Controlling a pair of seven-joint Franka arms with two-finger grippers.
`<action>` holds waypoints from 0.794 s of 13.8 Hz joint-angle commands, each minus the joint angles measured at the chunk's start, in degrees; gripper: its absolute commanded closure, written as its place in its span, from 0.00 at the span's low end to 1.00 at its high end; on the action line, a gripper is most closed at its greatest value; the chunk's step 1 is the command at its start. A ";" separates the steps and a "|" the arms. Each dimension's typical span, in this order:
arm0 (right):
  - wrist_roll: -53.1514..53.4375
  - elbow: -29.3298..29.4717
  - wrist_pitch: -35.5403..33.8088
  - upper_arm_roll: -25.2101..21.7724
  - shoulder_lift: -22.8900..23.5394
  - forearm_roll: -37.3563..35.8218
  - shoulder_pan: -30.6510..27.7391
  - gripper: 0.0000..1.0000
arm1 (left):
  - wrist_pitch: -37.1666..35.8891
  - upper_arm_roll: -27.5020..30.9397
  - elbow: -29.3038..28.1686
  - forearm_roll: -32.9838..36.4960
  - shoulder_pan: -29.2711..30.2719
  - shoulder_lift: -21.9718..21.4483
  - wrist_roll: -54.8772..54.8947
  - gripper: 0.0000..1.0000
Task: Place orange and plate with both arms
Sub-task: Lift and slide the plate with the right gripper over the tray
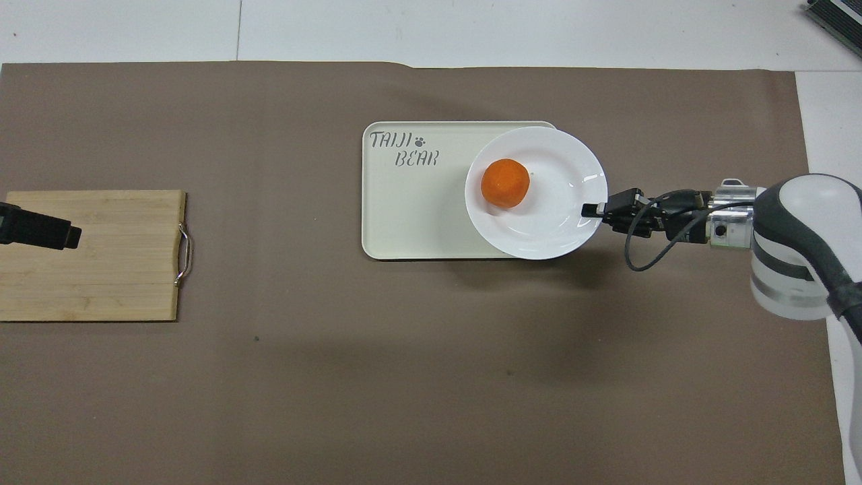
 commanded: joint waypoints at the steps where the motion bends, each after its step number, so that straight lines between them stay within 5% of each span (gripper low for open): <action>1: -0.14 7.28 -1.75 0.53 5.89 4.90 -1.05 1.00 | -0.61 -0.64 -0.92 0.68 0.85 -0.93 0.44 0.00; 11: -3.48 14.50 3.43 2.46 15.75 14.23 4.12 1.00 | -0.61 -0.64 -0.92 0.68 0.85 -0.93 0.44 0.00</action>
